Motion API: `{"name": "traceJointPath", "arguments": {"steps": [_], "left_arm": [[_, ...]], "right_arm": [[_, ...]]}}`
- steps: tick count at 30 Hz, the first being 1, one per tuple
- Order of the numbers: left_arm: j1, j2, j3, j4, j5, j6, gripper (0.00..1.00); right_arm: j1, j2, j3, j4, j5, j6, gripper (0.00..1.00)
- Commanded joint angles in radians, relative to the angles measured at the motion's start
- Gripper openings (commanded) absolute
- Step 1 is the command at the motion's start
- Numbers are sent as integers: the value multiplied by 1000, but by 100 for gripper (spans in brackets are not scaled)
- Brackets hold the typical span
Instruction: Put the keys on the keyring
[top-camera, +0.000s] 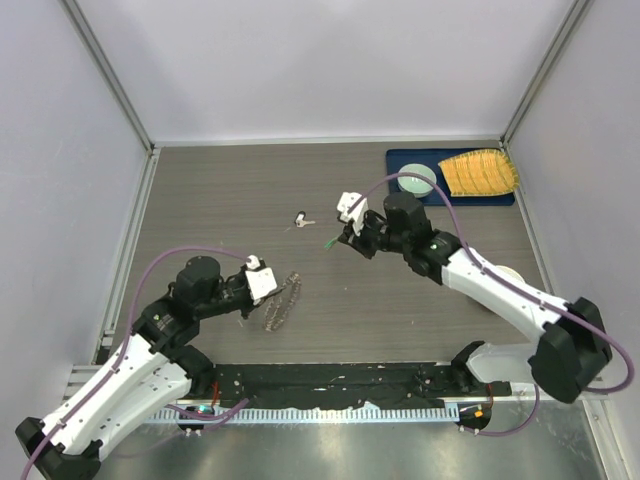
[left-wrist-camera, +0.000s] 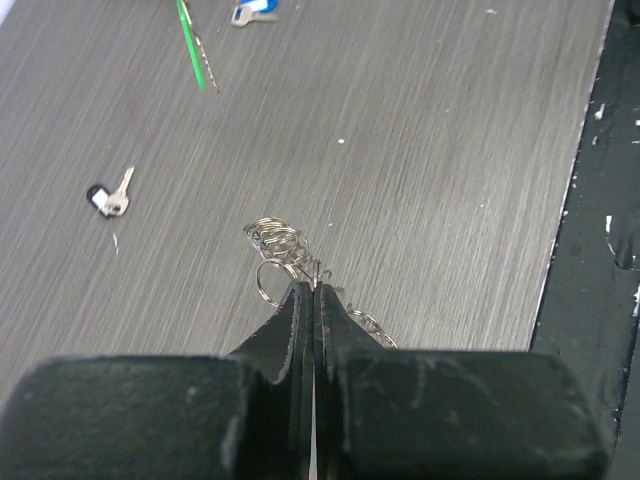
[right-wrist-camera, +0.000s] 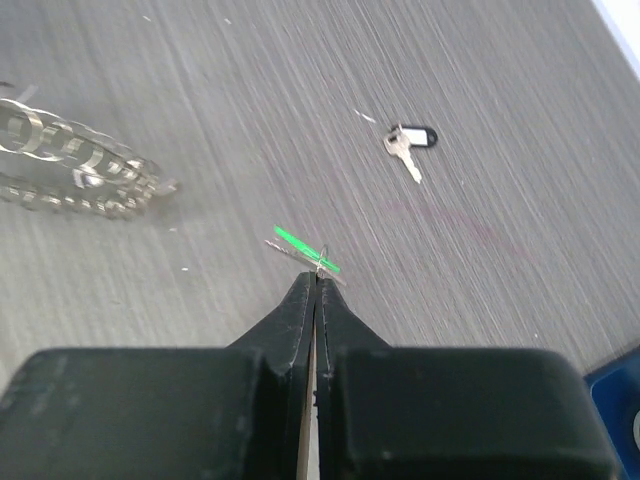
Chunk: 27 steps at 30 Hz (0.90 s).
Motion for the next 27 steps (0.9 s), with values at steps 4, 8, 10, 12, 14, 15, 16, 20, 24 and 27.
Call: {"name": "traceJointPath", "arguments": {"steps": [4, 8, 10, 12, 14, 15, 16, 20, 24, 27], "left_arm": [[8, 43, 37, 121, 148, 69, 0], [8, 47, 46, 145, 174, 107, 0], [8, 47, 43, 173, 183, 123, 0], [8, 53, 40, 183, 188, 130, 0], [10, 57, 37, 193, 200, 150, 0], [10, 60, 34, 194, 203, 153, 0], [10, 60, 29, 197, 211, 158, 0], [10, 55, 13, 209, 225, 166, 0], [13, 38, -18, 239, 217, 164, 0], [17, 35, -21, 249, 226, 152, 0]], "right_arm": [[119, -196, -72, 76, -68, 11, 1], [181, -227, -109, 77, -68, 12, 1], [198, -234, -129, 77, -84, 15, 1], [221, -245, -141, 82, -96, 20, 1], [239, -248, -162, 105, -104, 20, 1], [242, -247, -167, 113, -104, 21, 1], [246, -245, -176, 120, -107, 21, 1], [264, -216, -175, 120, -133, 14, 1], [290, -196, -181, 182, -133, 14, 1], [304, -193, -190, 221, -131, 15, 1]]}}
